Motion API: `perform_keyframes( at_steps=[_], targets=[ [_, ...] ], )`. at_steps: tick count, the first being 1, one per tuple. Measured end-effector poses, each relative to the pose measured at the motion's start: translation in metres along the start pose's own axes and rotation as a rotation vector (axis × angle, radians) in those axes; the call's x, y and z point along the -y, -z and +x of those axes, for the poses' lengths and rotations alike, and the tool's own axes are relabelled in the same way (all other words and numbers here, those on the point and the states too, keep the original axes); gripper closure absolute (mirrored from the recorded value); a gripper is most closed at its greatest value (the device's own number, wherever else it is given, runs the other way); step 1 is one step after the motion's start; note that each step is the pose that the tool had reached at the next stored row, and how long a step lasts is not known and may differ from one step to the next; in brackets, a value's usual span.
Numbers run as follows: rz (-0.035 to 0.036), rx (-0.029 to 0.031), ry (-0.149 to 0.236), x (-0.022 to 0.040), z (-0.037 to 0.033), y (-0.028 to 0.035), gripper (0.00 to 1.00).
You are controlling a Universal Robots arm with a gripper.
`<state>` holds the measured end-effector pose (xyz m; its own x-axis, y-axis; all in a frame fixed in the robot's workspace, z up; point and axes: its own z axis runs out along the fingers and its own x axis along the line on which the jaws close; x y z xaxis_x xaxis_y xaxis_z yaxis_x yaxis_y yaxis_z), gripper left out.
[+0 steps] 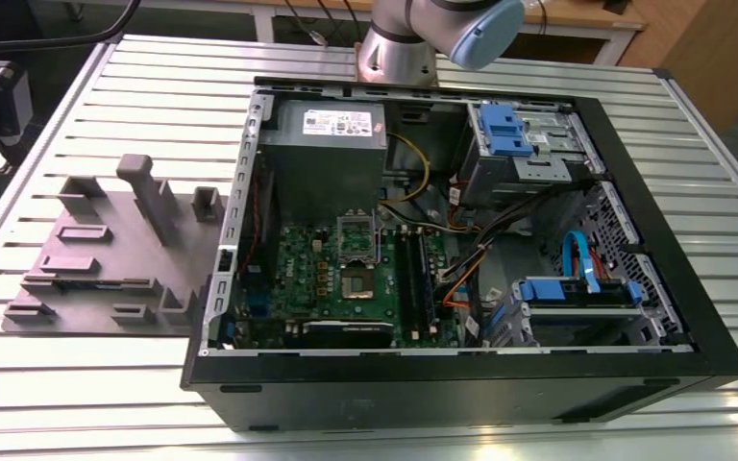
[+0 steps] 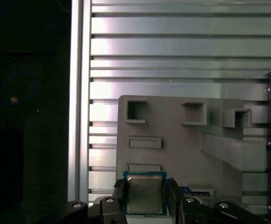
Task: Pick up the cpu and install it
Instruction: 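Pick up the cpu and move it towards the insertion slot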
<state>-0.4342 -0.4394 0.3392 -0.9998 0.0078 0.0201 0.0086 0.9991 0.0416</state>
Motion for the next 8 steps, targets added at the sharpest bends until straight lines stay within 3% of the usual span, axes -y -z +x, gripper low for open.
perform_keyframes(
  at_steps=[8],
  targets=[
    [0.0002, -0.0002, 0.0, -0.0002, 0.0, 0.0041, 0.55]
  ],
)
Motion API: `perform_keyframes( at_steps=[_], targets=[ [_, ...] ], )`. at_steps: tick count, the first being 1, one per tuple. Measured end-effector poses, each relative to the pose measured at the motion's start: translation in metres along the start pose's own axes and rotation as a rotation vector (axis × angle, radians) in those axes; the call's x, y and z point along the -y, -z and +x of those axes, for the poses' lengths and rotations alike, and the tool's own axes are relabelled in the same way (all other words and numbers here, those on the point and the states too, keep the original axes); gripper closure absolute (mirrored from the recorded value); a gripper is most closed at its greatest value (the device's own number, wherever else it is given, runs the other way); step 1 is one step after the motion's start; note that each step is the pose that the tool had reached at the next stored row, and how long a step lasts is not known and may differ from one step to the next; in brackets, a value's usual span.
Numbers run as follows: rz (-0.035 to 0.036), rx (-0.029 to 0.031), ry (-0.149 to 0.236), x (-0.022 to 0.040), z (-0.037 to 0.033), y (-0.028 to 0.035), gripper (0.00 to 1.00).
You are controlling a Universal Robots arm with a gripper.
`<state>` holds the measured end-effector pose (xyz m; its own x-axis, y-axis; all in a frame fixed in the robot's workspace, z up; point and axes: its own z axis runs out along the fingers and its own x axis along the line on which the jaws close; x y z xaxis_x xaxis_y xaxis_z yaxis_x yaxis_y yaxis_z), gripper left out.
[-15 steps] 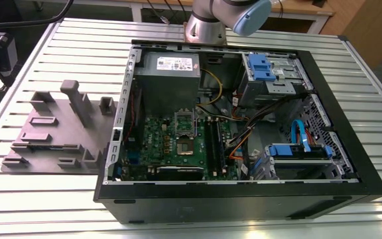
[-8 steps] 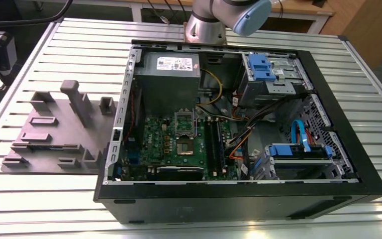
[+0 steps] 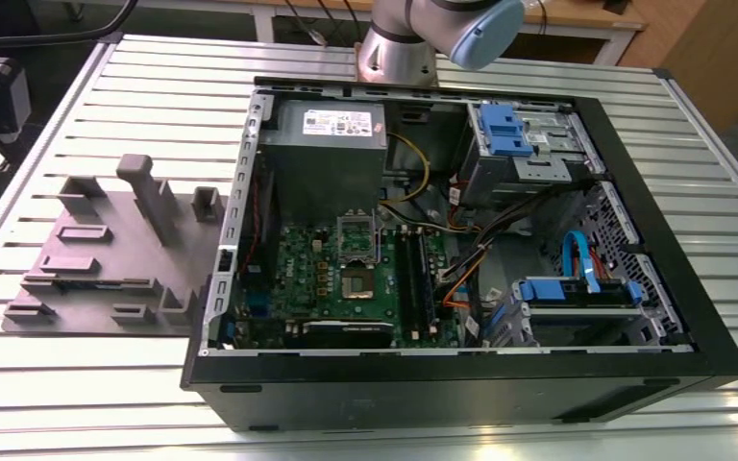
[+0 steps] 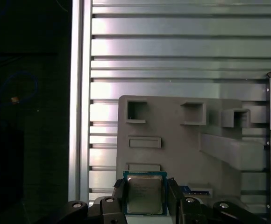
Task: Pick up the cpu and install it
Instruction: 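Pick up the cpu and move it towards the insertion slot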
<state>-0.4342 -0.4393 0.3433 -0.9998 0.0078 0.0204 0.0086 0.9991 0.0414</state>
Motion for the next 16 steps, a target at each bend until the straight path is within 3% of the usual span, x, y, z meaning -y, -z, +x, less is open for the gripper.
perform_keyframes(
  at_steps=[16],
  targets=[
    [-0.0002, 0.0002, 0.0, -0.0009, 0.0005, 0.0225, 0.55]
  ],
)
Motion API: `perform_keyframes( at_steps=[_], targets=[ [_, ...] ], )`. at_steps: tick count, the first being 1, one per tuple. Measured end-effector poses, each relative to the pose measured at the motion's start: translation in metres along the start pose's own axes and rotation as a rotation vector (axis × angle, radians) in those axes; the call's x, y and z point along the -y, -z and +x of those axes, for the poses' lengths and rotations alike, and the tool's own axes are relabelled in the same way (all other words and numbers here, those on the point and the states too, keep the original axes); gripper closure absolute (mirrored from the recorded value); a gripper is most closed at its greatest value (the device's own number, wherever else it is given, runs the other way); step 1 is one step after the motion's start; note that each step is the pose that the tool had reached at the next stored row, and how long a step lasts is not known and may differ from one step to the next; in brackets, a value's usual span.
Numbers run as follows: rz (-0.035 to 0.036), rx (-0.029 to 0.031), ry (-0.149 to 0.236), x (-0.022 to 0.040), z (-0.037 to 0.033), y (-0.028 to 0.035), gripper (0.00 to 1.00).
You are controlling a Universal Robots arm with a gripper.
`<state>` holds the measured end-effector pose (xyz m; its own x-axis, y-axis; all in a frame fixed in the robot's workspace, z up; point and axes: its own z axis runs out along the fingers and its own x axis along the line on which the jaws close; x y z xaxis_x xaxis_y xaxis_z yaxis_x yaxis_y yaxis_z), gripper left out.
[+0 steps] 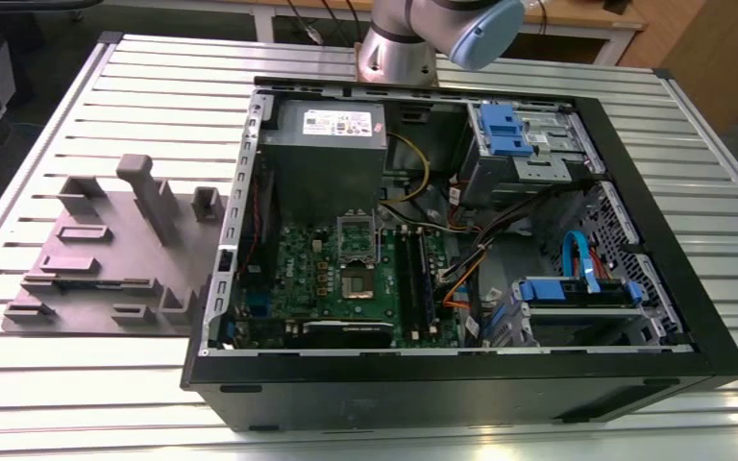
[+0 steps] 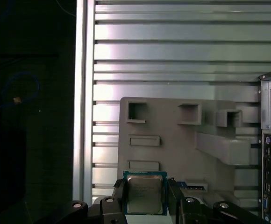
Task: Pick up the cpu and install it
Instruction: 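Pick up the cpu and move it towards the insertion slot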
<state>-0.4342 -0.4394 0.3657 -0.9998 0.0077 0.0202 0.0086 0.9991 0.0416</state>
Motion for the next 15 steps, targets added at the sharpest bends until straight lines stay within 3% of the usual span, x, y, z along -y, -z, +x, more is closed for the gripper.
perform_keyframes(
  at_steps=[15],
  targets=[
    [0.0, 0.0, 0.0, -0.0008, 0.0004, 0.0191, 0.55]
  ],
)
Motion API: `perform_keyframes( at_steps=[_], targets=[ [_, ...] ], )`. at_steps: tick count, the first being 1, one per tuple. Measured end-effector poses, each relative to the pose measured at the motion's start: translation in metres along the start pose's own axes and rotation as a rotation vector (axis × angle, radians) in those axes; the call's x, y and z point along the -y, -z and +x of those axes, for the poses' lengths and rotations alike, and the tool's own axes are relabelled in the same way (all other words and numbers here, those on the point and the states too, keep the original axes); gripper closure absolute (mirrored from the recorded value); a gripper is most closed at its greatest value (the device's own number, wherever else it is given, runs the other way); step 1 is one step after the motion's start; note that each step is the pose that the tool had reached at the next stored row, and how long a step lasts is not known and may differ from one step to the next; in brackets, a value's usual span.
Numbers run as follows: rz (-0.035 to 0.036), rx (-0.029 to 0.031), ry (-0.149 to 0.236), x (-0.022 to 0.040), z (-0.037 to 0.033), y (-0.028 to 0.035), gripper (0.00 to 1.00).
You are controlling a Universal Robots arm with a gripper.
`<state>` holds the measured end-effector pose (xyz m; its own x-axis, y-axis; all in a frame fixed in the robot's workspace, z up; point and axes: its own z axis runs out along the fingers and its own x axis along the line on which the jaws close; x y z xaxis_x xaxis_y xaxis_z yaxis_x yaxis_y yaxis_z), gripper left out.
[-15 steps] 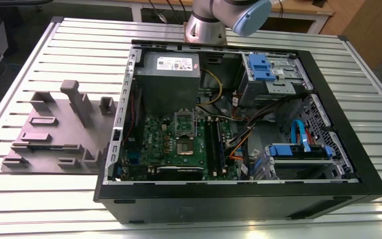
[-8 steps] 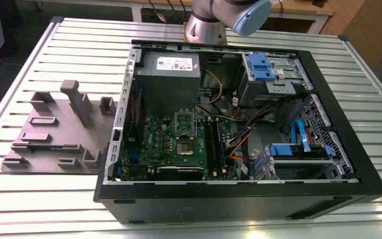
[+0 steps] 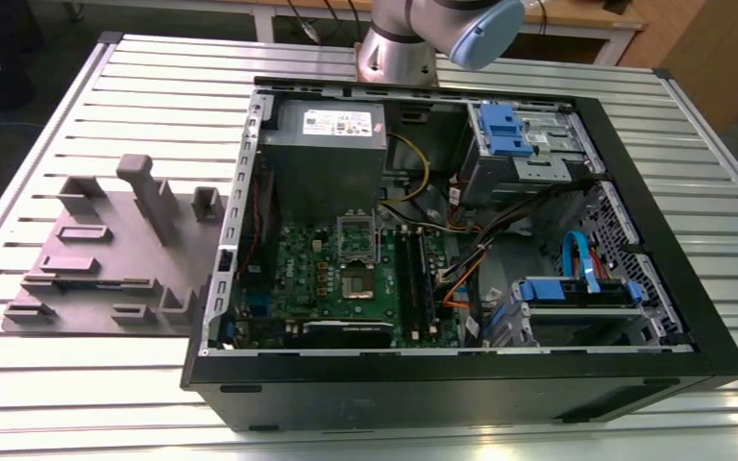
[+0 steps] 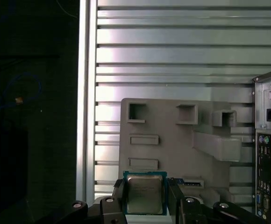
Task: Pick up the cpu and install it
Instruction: 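Pick up the cpu and move it towards the insertion slot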
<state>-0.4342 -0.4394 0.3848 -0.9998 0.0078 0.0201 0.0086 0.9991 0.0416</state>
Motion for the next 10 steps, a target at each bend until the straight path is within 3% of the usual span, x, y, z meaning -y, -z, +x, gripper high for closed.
perform_keyframes(
  at_steps=[6, 10],
  targets=[
    [-0.0001, 0.0001, 0.0, -0.0003, 0.0002, 0.0079, 0.55],
    [0.0, 0.0001, 0.0, -0.0004, 0.0002, 0.0085, 0.55]
  ],
)
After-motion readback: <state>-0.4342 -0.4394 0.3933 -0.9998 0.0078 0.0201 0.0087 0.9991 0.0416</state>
